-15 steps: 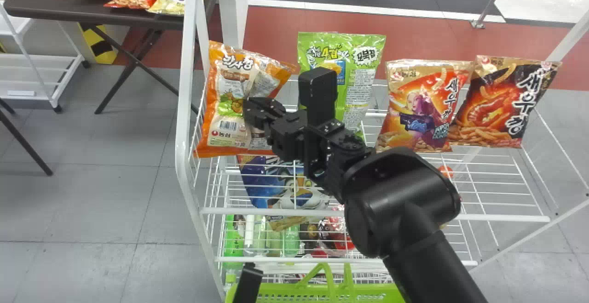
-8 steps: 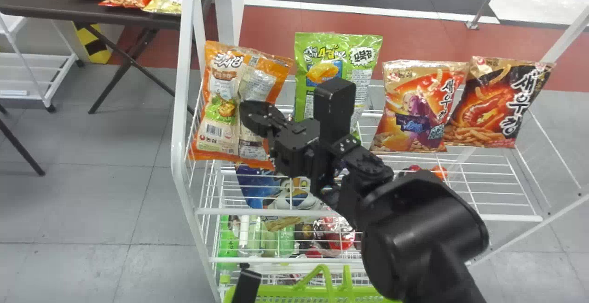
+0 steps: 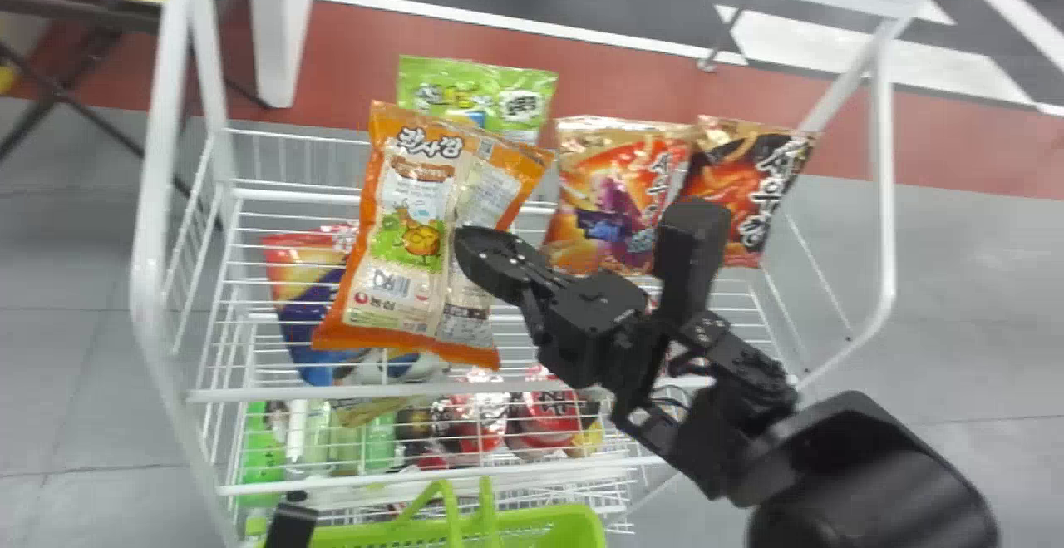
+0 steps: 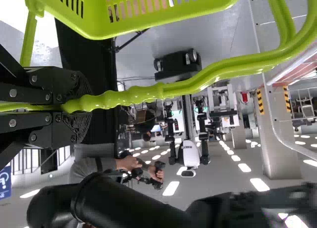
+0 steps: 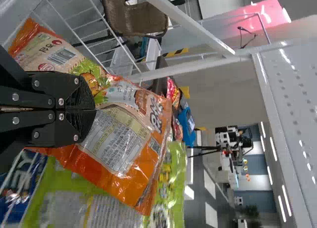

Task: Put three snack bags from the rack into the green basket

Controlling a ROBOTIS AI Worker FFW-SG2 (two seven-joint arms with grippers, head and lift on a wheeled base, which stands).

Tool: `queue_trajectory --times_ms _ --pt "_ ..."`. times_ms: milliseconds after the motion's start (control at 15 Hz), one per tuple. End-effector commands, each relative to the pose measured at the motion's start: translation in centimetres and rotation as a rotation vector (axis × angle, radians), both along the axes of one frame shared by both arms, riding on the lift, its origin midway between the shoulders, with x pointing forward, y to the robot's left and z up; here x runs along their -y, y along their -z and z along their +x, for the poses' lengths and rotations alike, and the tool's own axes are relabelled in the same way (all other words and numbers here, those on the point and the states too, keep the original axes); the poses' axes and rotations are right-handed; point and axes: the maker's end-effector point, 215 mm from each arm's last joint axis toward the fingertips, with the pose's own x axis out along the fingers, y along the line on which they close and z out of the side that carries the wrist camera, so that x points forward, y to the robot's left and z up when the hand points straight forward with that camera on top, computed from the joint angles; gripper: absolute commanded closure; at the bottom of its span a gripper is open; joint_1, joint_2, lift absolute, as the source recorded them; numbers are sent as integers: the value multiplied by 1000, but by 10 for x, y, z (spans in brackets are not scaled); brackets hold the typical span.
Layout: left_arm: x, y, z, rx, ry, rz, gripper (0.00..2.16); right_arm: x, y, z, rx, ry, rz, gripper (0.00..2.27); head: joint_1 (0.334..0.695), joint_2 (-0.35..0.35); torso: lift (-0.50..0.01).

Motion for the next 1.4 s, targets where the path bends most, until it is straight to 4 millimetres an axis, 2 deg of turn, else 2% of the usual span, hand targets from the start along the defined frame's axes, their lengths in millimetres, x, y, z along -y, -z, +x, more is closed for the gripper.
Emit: queue_trajectory --times_ms 0,67,200,400,467,600,867,1000,1267,1333 --pt "-2 0 4 3 -15 -5 1332 41 -12 -28 -50 16 16 2074 695 -350 0" --pt "-3 0 5 10 -28 -8 1332 55 -14 -34 -62 27 0 2074 695 -350 0" --pt "-8 2 10 27 -65 -22 1332 71 11 -53 -179 12 -9 2074 695 -350 0" --pt "-11 2 16 38 -79 -27 1332 103 47 -102 -376 13 15 2074 695 -350 0" --pt "-13 2 17 38 -85 -25 1332 110 54 -113 -414 10 23 2074 695 -350 0" --pt "-13 2 19 41 -85 -26 1332 122 70 -132 -476 1 59 2074 695 -350 0" --pt "-12 3 23 50 -87 -27 1332 129 125 -163 -611 -25 45 2074 695 -350 0" --pt "-12 3 24 51 -87 -27 1332 115 156 -188 -682 -79 33 2074 695 -350 0" --pt "-12 3 24 52 -84 -26 1332 45 179 -225 -723 -227 56 2074 695 -350 0" --pt "-11 2 24 52 -83 -26 1332 30 184 -228 -718 -250 49 2074 695 -350 0"
